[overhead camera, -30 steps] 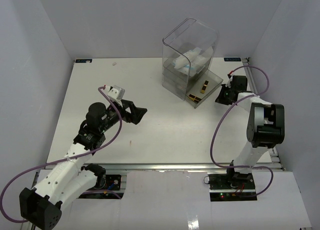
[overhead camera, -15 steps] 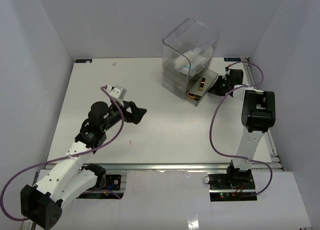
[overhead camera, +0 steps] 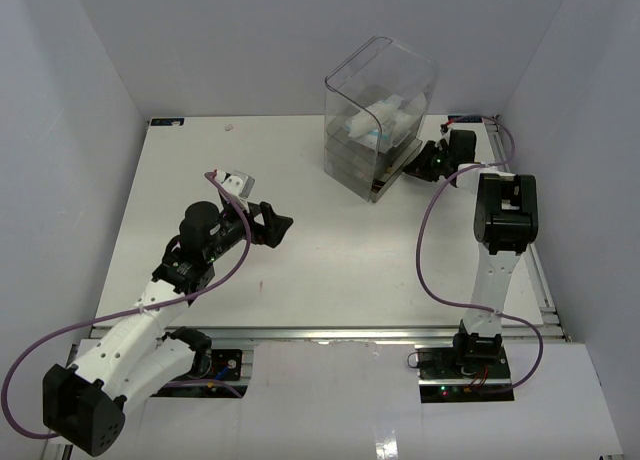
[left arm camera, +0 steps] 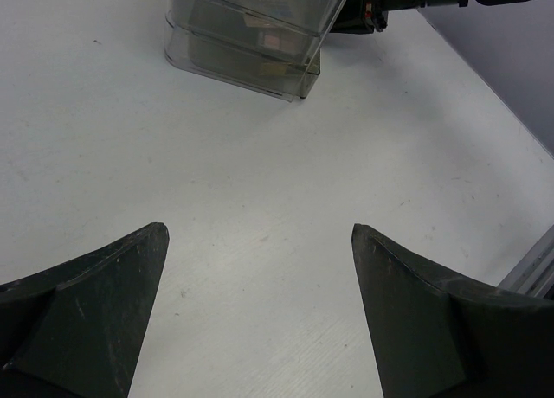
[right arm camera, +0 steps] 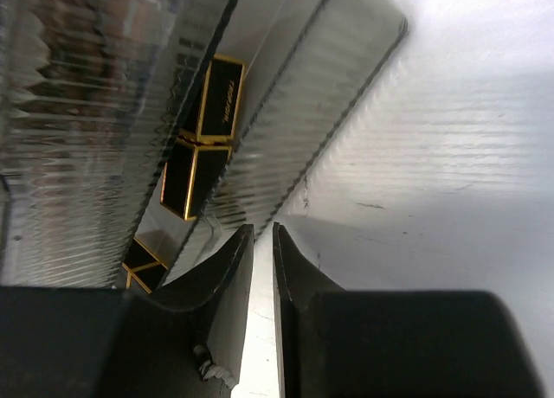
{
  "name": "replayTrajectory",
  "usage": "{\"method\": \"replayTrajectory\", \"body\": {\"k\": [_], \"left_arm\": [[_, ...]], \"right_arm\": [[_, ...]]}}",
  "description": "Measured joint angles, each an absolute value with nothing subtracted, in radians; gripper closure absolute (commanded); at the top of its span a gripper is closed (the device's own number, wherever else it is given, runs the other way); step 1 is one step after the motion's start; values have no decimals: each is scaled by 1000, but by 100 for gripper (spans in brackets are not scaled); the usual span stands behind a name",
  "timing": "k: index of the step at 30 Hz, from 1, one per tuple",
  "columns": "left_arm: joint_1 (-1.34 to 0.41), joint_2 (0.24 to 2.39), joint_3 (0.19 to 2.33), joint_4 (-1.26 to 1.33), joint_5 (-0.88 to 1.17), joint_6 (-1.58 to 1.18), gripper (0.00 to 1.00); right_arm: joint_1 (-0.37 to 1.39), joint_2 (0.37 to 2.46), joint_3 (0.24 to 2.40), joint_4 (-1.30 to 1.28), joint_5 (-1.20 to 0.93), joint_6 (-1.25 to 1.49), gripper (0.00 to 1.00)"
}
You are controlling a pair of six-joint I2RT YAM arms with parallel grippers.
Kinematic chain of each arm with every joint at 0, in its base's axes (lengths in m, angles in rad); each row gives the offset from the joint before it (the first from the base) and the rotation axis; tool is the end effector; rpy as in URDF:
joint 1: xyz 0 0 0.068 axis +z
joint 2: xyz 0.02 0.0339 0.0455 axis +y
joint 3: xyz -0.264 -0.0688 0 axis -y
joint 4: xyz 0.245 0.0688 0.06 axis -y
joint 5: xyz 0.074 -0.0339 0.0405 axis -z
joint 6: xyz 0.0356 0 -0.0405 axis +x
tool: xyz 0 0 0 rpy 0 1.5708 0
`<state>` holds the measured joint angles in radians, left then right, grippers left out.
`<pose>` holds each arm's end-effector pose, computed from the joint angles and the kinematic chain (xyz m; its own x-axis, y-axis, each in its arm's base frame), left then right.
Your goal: Organize the makeup
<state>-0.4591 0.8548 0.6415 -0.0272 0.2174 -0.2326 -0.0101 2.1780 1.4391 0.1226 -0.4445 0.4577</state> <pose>0.1799 -0.0975 0.2935 -0.3508 -0.0777 -0.9332 0.5546 0.7858 -0.2739 0.4789 0.0105 0.1483 -0.6695 0.4057 -0.6222 -0.0512 0.8105 0.5836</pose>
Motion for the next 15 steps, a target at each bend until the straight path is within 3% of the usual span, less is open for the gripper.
{"method": "replayTrajectory", "body": {"k": [15], "left_arm": [[-454, 866, 641, -31, 216, -233, 2]], "right_arm": [[45, 2222, 1464, 138, -529, 525, 72]]}}
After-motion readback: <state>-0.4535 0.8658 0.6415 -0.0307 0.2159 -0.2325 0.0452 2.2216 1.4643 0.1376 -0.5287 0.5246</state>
